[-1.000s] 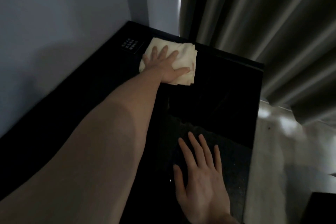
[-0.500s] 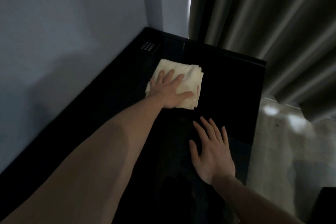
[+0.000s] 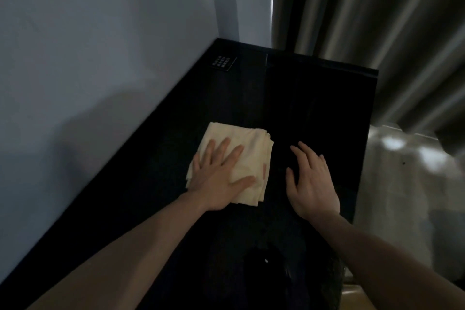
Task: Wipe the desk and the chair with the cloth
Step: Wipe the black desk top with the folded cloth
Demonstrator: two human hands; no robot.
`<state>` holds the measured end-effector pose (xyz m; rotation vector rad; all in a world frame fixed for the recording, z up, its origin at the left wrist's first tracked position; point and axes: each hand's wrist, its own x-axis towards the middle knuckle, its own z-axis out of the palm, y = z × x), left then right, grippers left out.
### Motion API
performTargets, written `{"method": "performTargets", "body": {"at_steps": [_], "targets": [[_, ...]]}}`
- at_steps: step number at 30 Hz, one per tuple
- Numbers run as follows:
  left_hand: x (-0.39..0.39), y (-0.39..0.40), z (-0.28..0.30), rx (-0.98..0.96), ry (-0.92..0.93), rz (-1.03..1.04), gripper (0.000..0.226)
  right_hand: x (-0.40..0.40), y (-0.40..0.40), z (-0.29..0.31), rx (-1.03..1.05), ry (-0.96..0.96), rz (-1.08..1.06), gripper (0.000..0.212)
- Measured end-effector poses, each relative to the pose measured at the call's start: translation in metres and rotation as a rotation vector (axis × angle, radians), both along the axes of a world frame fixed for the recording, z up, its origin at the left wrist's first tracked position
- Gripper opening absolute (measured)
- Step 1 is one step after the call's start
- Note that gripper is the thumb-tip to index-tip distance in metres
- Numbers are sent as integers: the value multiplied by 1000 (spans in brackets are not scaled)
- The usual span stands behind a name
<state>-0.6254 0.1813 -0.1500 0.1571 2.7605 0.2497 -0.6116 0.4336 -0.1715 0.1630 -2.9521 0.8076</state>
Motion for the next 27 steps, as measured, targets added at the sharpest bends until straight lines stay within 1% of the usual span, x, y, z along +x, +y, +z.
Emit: {"method": "performTargets", "body": {"at_steps": [3,7,11,19,23,27], "targets": [[-6,1,-2,-27,-3,-12,95,-2,0,-2,40,-14,17,58],[-39,2,3,-45,-71,-49,100,-3,1,-4,112,-44,31,59],[-97,17,7,-61,-114,-23,99,-6,2,-4,143,-51,41,60],[-230,54,3,-52,-70,21,103,-10,-1,-4,118,-67,45,60],[-283,64,4,-73,-46,4,102,-12,-1,-4,102,-93,45,60],[-326,57,6,-123,-33,-39,107,-12,0,-3,79,-116,52,61]]}}
